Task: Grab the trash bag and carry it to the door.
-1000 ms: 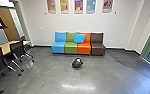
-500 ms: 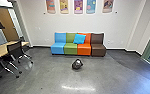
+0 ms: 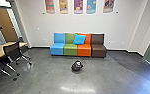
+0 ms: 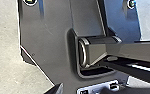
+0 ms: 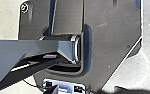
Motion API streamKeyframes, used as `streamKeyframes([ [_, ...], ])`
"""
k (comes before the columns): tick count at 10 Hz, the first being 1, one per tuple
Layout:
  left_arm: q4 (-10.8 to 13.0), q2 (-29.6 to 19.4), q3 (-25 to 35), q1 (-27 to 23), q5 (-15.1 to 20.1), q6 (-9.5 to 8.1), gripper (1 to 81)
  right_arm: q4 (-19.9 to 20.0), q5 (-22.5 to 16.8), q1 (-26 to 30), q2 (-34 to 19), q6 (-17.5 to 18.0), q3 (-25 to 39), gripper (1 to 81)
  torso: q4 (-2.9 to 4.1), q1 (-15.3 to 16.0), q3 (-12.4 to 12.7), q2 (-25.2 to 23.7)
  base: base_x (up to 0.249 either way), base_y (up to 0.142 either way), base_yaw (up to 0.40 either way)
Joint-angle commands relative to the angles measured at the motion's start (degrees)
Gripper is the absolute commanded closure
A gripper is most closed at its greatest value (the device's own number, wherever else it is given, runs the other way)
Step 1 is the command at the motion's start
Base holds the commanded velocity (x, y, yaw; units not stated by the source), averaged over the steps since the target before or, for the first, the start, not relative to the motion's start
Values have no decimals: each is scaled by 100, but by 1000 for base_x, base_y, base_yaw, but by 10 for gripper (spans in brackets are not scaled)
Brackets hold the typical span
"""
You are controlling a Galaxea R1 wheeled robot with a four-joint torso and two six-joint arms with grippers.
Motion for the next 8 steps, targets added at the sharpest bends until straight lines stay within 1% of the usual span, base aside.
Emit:
streamKeyframes([
  [1, 5, 13, 18, -190, 399, 11, 10, -91, -349, 129, 61, -65, 45, 10, 0, 0, 0, 0, 158, 0, 0],
  [8, 5, 13, 18, -181, 399, 11, 10, -91, -349, 129, 61, -65, 45, 10, 0, 0, 0, 0, 156, 0, 0],
])
